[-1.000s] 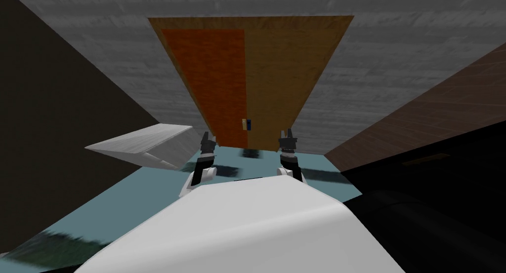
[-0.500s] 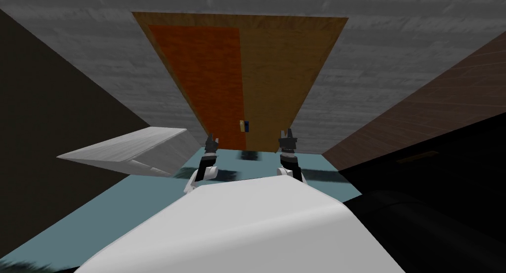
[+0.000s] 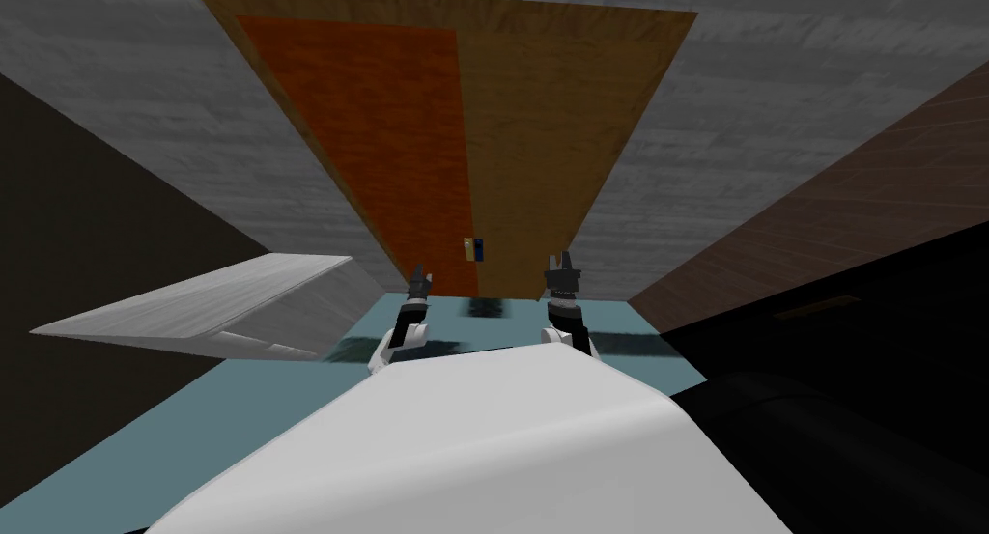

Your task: Pull the door open

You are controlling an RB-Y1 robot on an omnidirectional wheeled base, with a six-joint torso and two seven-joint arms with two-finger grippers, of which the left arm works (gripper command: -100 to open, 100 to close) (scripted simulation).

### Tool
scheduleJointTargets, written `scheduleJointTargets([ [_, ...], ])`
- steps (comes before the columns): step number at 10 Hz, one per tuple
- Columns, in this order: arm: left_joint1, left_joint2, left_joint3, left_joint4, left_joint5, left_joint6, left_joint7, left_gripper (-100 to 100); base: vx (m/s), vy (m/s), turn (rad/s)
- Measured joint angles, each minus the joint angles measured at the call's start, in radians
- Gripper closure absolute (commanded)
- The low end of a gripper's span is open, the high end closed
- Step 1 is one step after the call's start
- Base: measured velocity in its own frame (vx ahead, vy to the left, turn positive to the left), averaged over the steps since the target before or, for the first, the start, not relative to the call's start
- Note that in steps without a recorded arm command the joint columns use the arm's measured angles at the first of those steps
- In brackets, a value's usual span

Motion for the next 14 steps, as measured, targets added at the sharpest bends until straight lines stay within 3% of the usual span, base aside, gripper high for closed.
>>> scheduleJointTargets([
  [14, -0.132, 0.016, -0.019, 0.267, 0.001, 0.086, 0.017, -100, 0.11, -0.007, -0.057],
])
